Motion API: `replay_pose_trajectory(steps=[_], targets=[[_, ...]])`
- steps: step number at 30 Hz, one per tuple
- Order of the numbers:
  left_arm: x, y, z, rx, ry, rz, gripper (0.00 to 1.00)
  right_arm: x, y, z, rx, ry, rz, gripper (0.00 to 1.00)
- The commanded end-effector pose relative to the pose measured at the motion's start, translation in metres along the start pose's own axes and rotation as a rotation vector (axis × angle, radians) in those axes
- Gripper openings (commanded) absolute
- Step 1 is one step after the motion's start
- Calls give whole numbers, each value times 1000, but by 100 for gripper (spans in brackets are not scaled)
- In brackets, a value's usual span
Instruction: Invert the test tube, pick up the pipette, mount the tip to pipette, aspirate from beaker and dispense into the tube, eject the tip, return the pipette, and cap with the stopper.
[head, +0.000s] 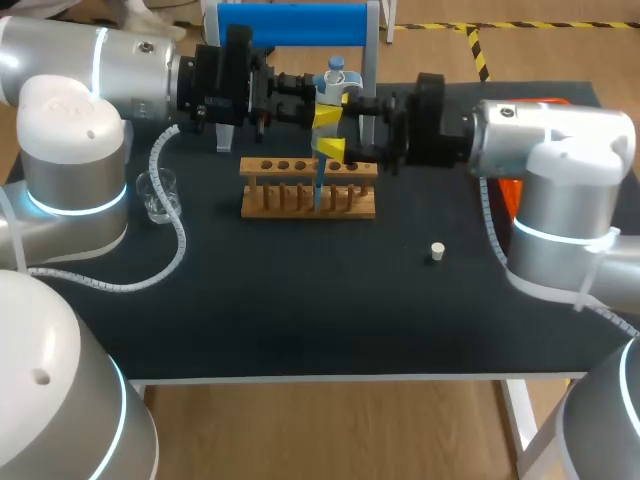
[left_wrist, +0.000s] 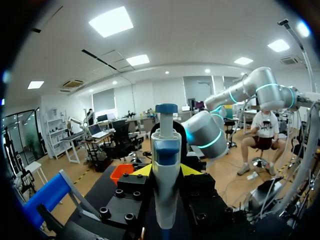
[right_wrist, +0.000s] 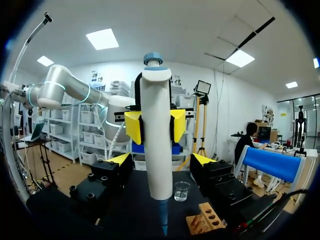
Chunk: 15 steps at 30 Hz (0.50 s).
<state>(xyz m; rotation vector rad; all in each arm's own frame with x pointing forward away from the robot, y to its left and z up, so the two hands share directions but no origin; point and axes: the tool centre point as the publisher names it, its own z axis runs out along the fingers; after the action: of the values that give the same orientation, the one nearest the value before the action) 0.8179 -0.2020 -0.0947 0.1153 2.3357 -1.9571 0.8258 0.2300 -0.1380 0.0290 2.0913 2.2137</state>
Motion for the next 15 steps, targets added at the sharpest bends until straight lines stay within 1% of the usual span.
replay_pose_trajectory(steps=[1,3,4,5,9,10,12,13,14,15], targets=[[1,1,-1,5,-2,2,0,-1,-1,5,-9,-13,-4,73],[1,1,-1,5,-2,2,0,-2,0,6,-16,-33,-12,75],[1,1,-1,5,-2,2,0,-2,2,6,-18,-32,-15,78],[1,1,-1,5,-2,2,0,-2,2,7,-18,-31,-17,75],[1,1,-1,5,-2,2,0,-3,3,9,-20,-30,-17,72],[1,1,-1,5,-2,2,0,-3,3,10,-21,-30,-17,72],[1,1,-1,5,-2,2,0,-3,3,11,-24,-30,-15,68],[1,1,-1,5,-2,2,0,-3,3,11,-24,-29,-15,68],[1,1,-1,5,-2,2,0,-4,3,11,-25,-29,-15,67],[1,1,-1,5,-2,2,0,-4,3,11,-26,-29,-15,62]])
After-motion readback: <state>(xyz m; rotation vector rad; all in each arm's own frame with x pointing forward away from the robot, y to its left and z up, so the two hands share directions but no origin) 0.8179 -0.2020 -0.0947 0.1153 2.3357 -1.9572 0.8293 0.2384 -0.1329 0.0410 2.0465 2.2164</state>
